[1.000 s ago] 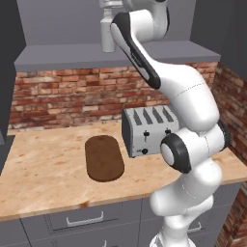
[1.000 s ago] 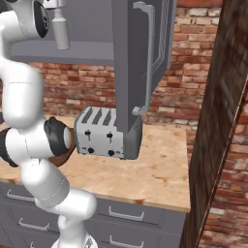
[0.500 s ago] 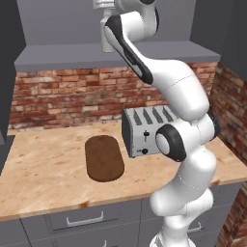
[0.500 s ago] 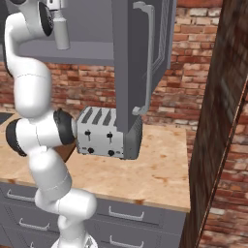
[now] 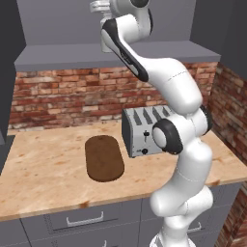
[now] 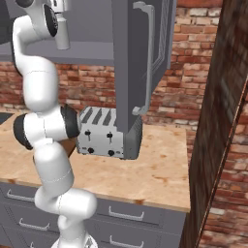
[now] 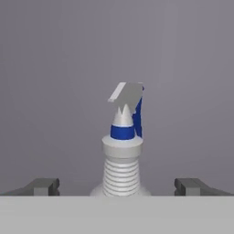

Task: Grab the spray bottle from the cabinet, then place it next to the cutting board for sanitizing. Then grab the dish brush from the countertop next to the sink and place it next to the cutting board.

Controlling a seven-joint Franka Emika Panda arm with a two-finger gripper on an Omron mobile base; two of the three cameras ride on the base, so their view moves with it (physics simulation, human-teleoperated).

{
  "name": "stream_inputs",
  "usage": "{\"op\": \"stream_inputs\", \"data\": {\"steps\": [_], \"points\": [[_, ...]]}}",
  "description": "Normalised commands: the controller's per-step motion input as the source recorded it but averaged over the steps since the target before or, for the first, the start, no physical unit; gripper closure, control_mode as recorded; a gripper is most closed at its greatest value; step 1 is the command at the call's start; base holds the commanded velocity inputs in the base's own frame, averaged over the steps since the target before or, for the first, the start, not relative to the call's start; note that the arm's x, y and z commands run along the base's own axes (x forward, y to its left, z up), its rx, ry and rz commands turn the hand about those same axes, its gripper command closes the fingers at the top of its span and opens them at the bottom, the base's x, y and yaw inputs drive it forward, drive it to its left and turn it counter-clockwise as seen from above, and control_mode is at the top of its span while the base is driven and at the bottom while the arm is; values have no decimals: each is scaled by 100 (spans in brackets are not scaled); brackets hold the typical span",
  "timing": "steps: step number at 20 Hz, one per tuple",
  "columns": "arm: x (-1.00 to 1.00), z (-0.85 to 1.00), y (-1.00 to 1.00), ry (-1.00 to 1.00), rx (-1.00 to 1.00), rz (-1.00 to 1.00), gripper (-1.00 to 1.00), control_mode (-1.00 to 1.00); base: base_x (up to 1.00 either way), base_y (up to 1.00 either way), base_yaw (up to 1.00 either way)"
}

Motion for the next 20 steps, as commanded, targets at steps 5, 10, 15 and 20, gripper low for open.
{"op": "stream_inputs", "data": {"steps": [5,10,15,20], "points": [[22,-1,0,0,0,0,-100,-100,0,0,0],[24,-8,0,0,0,0,-100,-100,0,0,0],[24,-10,0,0,0,0,-100,-100,0,0,0],[24,-9,8,0,0,0,100,-100,0,0,0]]}}
